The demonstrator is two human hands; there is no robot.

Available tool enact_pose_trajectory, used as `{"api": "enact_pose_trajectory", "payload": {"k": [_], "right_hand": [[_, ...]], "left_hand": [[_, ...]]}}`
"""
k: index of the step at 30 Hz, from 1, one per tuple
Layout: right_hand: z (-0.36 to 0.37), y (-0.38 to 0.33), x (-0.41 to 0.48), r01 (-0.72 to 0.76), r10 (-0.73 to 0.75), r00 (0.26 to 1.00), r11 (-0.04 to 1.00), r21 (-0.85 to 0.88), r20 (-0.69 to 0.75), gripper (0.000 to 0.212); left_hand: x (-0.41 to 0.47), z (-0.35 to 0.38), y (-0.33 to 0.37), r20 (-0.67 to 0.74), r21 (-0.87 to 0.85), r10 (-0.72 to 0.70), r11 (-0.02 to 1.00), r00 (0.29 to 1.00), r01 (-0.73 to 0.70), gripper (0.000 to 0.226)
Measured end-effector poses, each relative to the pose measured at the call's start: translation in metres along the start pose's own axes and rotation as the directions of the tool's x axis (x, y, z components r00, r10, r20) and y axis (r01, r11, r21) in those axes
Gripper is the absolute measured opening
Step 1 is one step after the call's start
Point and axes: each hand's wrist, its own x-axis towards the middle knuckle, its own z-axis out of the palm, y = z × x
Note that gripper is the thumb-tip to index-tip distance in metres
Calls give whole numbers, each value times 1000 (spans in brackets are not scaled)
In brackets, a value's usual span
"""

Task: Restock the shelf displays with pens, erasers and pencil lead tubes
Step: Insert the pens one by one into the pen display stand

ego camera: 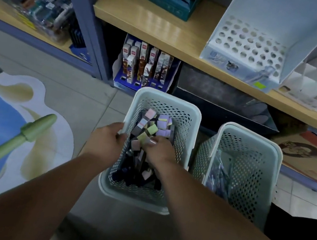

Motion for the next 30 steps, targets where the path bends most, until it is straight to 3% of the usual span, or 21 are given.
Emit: {"api": "enact_pose_trajectory", "payload": {"k": [5,7,11,13,16,19,22,24,27,30], "right_hand": [[-32,-9,-11,51,-51,999,995,83,3,50],[-54,-9,-22,133,-135,991,988,84,17,45],[-107,8,-57,364,-364,931,931,-8,-33,25],[-134,25,-72,395,-400,909,916,-67,-118,14],[-181,55,-89,316,-341,930,931,-181,-135,13],[-222,96,-104,151,-166,983,973,-174,-74,21],[-235,132,-116,-1,17,990,993,119,-140,17],[-228,143,-114,-86,115,988,965,249,-102,17],[-209,149,-99,-107,107,994,981,159,7,22],[-182,160,-72,-174,173,985,973,151,23,34]], "left_hand": [[10,-2,12,18,21,-19,1000,1000,19,35],[12,-6,13,72,40,-62,997,995,59,40],[7,-28,25,213,304,-124,951,969,54,54],[1,-35,48,167,419,-118,907,979,38,62],[-17,-26,105,63,500,97,858,993,-115,60],[-45,6,162,215,407,267,850,939,-335,49],[-68,42,195,336,377,279,836,900,-399,44],[-76,60,200,399,357,251,843,882,-402,37],[-76,77,195,384,363,227,854,895,-373,38],[-66,82,185,320,375,243,855,916,-358,43]]}}
